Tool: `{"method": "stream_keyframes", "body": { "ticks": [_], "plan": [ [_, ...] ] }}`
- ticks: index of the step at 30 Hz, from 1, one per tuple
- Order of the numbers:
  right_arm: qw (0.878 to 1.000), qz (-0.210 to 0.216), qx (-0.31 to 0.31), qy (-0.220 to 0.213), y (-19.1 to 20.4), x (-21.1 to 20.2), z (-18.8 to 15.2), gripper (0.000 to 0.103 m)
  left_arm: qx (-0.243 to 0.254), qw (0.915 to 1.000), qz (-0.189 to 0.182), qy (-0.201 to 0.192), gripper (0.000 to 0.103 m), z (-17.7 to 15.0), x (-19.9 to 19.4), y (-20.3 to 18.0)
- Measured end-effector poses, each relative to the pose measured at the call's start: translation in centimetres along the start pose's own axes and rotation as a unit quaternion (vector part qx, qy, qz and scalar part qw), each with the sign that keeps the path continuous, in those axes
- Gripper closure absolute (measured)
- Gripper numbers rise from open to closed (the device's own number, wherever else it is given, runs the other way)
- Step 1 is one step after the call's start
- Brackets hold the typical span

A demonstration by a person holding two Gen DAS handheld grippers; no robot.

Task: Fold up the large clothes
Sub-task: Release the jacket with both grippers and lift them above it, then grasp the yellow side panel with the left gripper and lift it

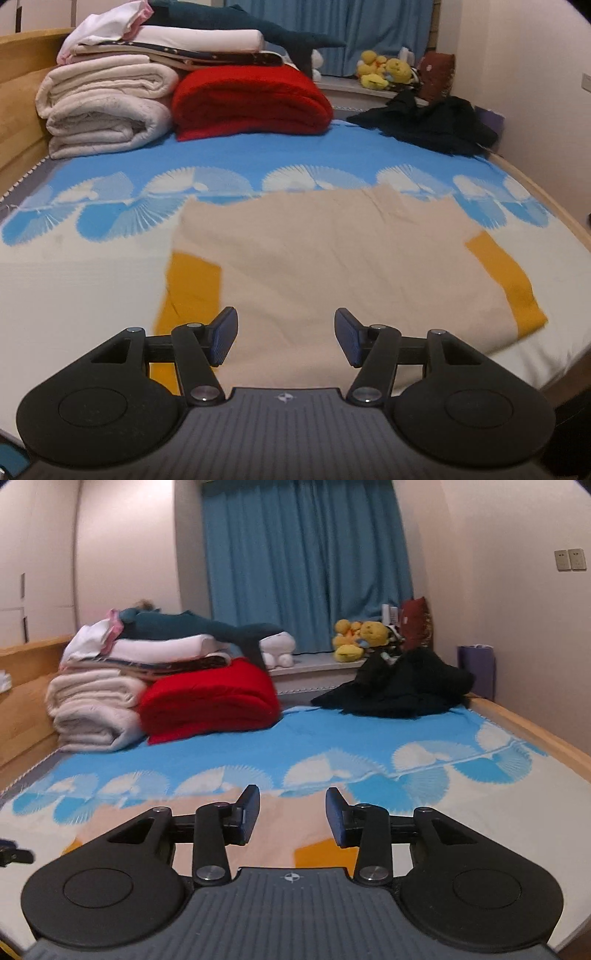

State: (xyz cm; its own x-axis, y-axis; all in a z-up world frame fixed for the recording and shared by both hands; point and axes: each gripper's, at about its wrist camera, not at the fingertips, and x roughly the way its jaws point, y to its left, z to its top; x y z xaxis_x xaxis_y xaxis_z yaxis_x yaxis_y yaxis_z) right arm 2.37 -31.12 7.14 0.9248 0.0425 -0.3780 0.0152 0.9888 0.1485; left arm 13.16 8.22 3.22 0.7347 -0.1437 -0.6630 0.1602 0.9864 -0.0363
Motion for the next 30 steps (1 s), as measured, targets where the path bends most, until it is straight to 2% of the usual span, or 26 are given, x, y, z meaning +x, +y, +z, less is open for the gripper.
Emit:
{"method": "stream_keyframes", "body": {
  "ticks": [1,2,3,4,6,8,13,17,23,26,30],
  "plan": [
    [1.000,-0.001,0.000,0.012,0.2,-0.1,-1.4,0.062,0.006,0.9999,-0.004,0.009,0.042,-1.5,0.8,-0.5],
    [0.999,-0.009,0.001,0.041,0.1,0.5,-2.3,0.062,0.009,0.9994,-0.005,0.033,0.052,-2.8,1.9,-1.1],
    [0.998,-0.024,0.009,0.065,0.2,1.0,-2.7,0.062,0.001,0.9979,-0.001,0.065,0.067,-3.5,2.8,-1.3],
    [0.998,-0.026,0.019,0.062,0.3,0.9,-2.8,0.062,-0.013,0.9970,-0.002,0.077,0.069,-3.8,3.3,-1.2],
    [0.998,-0.023,0.009,0.049,0.3,1.1,-2.8,0.063,-0.025,0.9974,-0.016,0.066,0.069,-3.1,3.7,-0.9],
    [0.998,-0.034,-0.001,0.052,0.4,1.5,-3.0,0.063,-0.018,0.9986,-0.005,0.050,0.069,-2.7,3.7,-0.8],
    [0.997,-0.037,0.005,0.068,0.4,2.9,-3.3,0.063,-0.050,0.9966,0.001,0.065,0.069,-3.0,4.7,0.8],
    [0.997,-0.037,0.012,0.074,2.2,1.8,-3.9,0.063,-0.054,0.9966,0.000,0.062,0.069,-2.5,4.4,1.2],
    [0.997,-0.027,-0.010,0.078,3.7,2.2,-4.0,0.063,-0.076,0.9948,-0.010,0.066,0.069,-2.3,4.7,2.1],
    [0.996,-0.022,-0.016,0.080,4.5,2.5,-3.9,0.063,-0.123,0.9878,-0.020,0.093,0.069,-2.9,5.8,3.4],
    [0.996,-0.017,-0.017,0.081,5.4,2.9,-3.7,0.063,-0.222,0.9654,-0.024,0.134,0.067,-4.0,7.4,6.7]
  ]
}}
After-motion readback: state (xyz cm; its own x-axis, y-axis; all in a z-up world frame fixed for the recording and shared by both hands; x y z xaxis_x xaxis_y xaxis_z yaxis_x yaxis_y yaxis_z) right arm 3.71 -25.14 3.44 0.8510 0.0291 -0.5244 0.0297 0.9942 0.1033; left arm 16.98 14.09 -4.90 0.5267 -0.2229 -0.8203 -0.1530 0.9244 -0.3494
